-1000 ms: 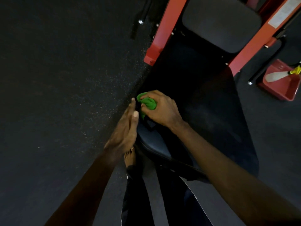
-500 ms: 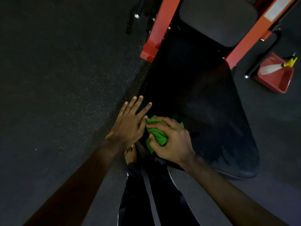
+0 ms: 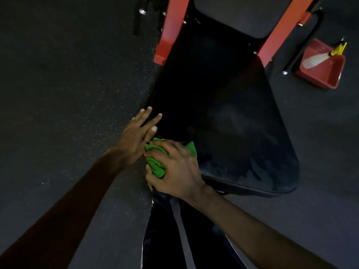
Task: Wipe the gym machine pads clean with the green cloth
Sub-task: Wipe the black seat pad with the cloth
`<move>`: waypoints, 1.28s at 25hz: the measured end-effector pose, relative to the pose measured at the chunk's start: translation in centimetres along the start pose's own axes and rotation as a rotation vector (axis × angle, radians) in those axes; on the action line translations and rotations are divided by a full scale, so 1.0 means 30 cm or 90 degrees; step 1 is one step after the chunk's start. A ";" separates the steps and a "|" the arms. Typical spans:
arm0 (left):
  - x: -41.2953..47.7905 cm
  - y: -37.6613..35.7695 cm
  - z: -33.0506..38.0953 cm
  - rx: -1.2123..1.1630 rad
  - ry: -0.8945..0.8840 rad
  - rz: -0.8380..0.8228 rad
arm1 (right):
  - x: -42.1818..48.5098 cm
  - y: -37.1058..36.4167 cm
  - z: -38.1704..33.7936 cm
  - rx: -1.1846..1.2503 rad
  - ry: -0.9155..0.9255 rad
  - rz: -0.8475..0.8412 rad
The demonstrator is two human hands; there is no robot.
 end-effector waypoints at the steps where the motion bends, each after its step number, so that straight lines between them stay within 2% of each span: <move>1: 0.001 0.008 -0.002 -0.002 0.002 -0.004 | -0.027 0.021 0.030 0.000 0.008 0.000; 2: 0.002 0.011 0.002 -0.002 0.010 -0.008 | -0.070 0.058 0.092 -0.001 -0.010 0.011; 5: 0.000 -0.003 0.013 -0.045 0.068 -0.033 | -0.207 0.186 0.312 -0.005 -0.175 0.067; 7: -0.006 -0.007 0.010 -0.082 0.103 -0.029 | -0.215 0.188 0.336 -0.001 -0.228 0.086; 13: -0.002 -0.013 0.009 -0.102 0.124 0.003 | -0.014 0.044 0.106 0.021 -0.136 0.017; 17: -0.001 -0.012 -0.005 -0.272 0.173 0.005 | -0.109 0.105 0.218 0.023 -0.184 0.026; 20: -0.010 0.001 -0.012 -0.361 0.210 0.010 | -0.043 0.066 0.159 0.015 -0.192 0.021; 25: -0.002 0.019 -0.018 -0.407 0.209 0.000 | 0.150 -0.038 -0.002 0.006 -0.075 -0.060; 27: 0.008 0.037 -0.026 -0.338 0.219 -0.041 | 0.106 -0.022 0.021 -0.002 -0.060 -0.082; 29: 0.032 0.050 -0.025 -0.160 0.223 -0.080 | 0.013 0.030 0.086 0.000 -0.089 -0.052; 30: 0.048 0.050 -0.004 -0.069 0.208 -0.075 | -0.046 0.068 0.138 0.003 -0.122 -0.019; 32: 0.064 0.020 0.112 0.055 0.108 -0.055 | -0.173 0.147 0.268 -0.014 -0.207 0.039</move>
Point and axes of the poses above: each hand's wrist, its own x-axis towards the middle knuckle, its own y-axis out of the back of the hand, z = x × y, the point moved 10 cm from there along x, towards the middle knuckle, and after that the axes turned 4 degrees about -y, right-handed, at the moved point
